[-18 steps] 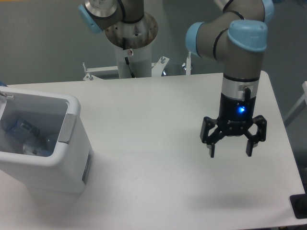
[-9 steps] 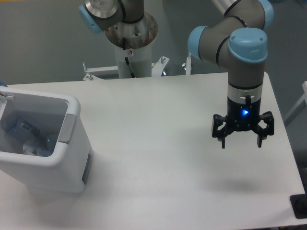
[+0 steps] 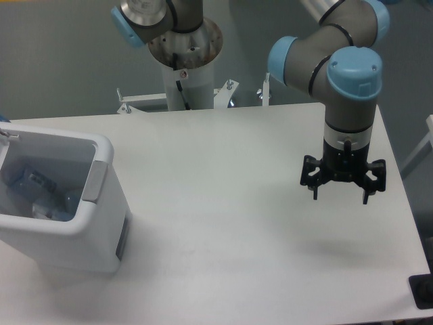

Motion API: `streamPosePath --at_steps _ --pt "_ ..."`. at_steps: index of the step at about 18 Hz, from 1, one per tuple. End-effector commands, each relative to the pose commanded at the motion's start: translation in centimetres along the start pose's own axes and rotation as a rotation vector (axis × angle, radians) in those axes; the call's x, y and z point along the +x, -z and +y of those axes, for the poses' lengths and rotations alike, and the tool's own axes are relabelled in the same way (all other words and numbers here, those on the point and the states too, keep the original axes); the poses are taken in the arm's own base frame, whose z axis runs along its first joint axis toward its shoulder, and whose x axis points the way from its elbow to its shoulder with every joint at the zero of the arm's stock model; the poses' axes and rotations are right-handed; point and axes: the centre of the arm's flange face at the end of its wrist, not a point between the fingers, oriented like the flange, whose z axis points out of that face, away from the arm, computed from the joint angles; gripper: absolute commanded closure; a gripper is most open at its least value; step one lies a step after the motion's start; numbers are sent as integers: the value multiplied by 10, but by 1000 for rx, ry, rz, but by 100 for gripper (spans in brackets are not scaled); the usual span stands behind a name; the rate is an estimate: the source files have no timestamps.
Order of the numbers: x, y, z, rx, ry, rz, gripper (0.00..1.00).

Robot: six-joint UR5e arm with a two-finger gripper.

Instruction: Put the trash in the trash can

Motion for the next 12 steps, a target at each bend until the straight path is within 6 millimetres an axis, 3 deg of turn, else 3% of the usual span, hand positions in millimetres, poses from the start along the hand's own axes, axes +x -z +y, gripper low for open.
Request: streamPosePath --at_steps 12 --pt "8 -11 4 -41 -38 -2 0"
